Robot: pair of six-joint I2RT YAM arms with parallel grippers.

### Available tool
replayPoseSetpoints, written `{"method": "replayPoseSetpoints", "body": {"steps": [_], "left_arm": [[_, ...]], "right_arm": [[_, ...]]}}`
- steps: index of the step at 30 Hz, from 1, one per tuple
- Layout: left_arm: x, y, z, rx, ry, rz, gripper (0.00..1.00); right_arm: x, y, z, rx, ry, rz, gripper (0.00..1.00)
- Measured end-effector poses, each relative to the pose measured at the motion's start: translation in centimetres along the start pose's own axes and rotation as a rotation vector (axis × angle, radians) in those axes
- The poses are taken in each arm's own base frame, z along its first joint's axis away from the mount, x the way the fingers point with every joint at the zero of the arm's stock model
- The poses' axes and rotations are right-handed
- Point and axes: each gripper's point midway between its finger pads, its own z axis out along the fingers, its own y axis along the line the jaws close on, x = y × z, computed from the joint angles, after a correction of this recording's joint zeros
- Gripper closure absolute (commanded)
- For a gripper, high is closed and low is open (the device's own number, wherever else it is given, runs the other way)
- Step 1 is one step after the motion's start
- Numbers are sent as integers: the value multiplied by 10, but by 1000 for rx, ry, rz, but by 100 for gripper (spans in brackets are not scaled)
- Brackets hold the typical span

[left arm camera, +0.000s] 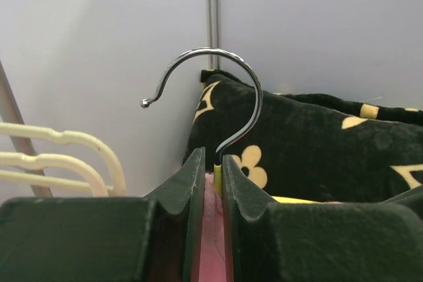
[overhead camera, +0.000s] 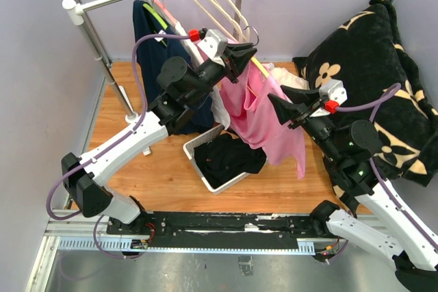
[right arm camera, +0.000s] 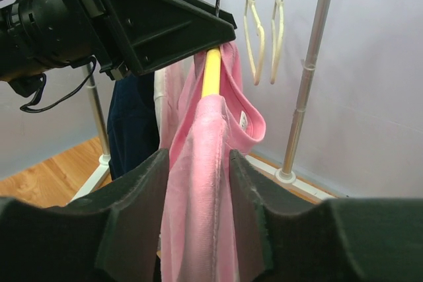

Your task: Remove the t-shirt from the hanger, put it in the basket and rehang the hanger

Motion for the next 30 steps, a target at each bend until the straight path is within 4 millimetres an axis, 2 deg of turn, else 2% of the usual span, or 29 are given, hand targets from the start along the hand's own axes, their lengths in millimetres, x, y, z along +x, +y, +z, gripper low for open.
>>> {"method": "replayPoseSetpoints", "body": {"steps": [6, 10, 17, 24, 27, 29, 30], "left_arm": [[4, 7, -4, -46, 18, -16, 100], [-7, 7, -8, -50, -2, -21, 99], [-21, 10, -13, -69, -22, -11, 100], [-27, 19, -14, -94, -1, 25, 99], [-40, 26, -13, -114, -11, 44, 99], [-57, 32, -10, -130, -38, 62, 99], [-60, 33, -10, -133, -42, 66, 99]], "right_arm": [[3, -1, -2, 6, 13, 2, 52], [2, -3, -5, 18, 16, 2, 39], [0, -5, -15, 26, 24, -1, 28], [-11, -9, -36, 49, 2, -19, 28], [-13, -10, -43, 53, -3, -19, 32], [-5, -10, -48, 53, 17, -19, 34], [0, -9, -50, 52, 30, -19, 36]]}}
